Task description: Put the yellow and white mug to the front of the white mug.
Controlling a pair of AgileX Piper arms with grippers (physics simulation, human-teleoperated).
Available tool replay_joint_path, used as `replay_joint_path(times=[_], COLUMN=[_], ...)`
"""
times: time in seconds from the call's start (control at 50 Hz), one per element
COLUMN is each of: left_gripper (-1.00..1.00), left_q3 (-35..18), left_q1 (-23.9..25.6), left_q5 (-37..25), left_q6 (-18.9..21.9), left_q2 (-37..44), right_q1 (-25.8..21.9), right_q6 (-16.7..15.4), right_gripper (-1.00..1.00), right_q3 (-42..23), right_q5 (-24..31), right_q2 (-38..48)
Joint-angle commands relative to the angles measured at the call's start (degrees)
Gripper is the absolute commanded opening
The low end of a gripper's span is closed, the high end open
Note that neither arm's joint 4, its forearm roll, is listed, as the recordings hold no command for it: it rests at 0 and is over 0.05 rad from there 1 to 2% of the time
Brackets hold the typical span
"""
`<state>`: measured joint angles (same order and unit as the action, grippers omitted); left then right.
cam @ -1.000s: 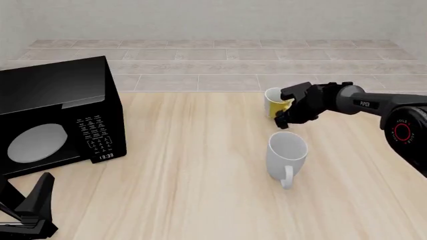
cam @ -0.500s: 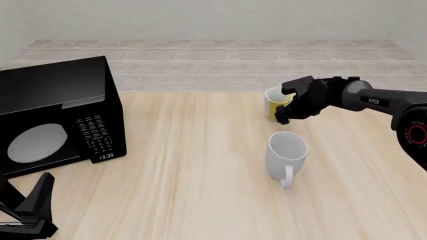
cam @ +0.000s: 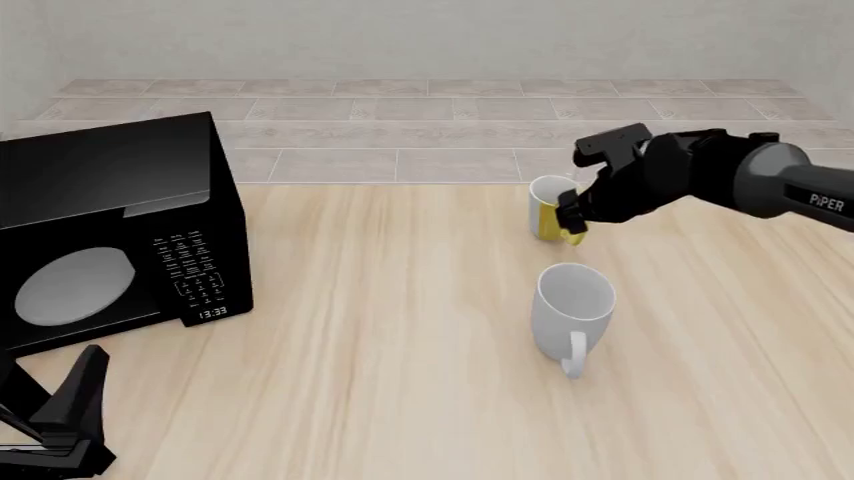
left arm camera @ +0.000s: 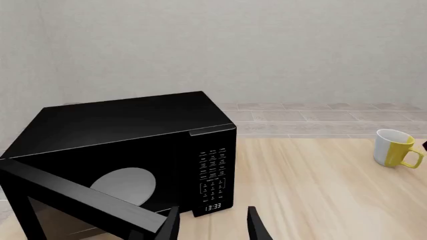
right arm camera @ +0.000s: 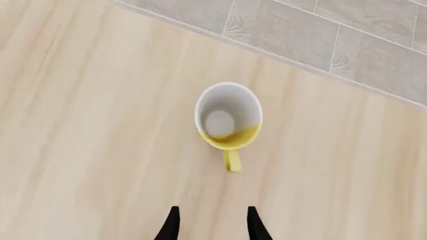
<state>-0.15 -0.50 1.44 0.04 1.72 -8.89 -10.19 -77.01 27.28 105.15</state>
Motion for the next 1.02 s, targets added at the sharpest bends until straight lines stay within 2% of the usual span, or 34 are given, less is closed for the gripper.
replay_joint_path(times=[0.02,0.06,0.38,0.44,0.48,0.52,0.78,1.02], left_gripper=[1.0,1.0,1.0,1.0,1.0,1.0,1.0,1.0], left_q3=[0.1,0.1,0.1,0.1,0.1,0.1,0.1,0.1], left_q1=[0.2,0.2,0.2,0.2,0.2,0.2,0.2,0.2], left_q5=[0.0,0.0,-0.1,-0.1,0.0,-0.1,0.0,-0.1], left_q6=[0.0,0.0,0.0,0.0,0.0,0.0,0.0,0.0], left_q2=[-0.1,-0.1,-0.1,-0.1,-0.1,-0.1,-0.1,-0.1], right_q1=[-1.1,-1.7,-2.8,-5.2,-4.1,-4.1,-6.8,-7.5], right_q6=[0.4,1.2,1.8,4.6,2.4,2.4,5.5,5.7], right_gripper=[1.0,1.0,1.0,1.0,1.0,1.0,1.0,1.0], right_q3=[4.5,5.5,11.2,12.8,13.6,14.0,16.5,17.8], right_q5=[1.5,1.7,5.9,6.3,6.8,7.1,12.2,16.8], right_q2=[-8.3,-9.9,-23.0,-26.0,-27.0,-27.7,-37.9,-45.5])
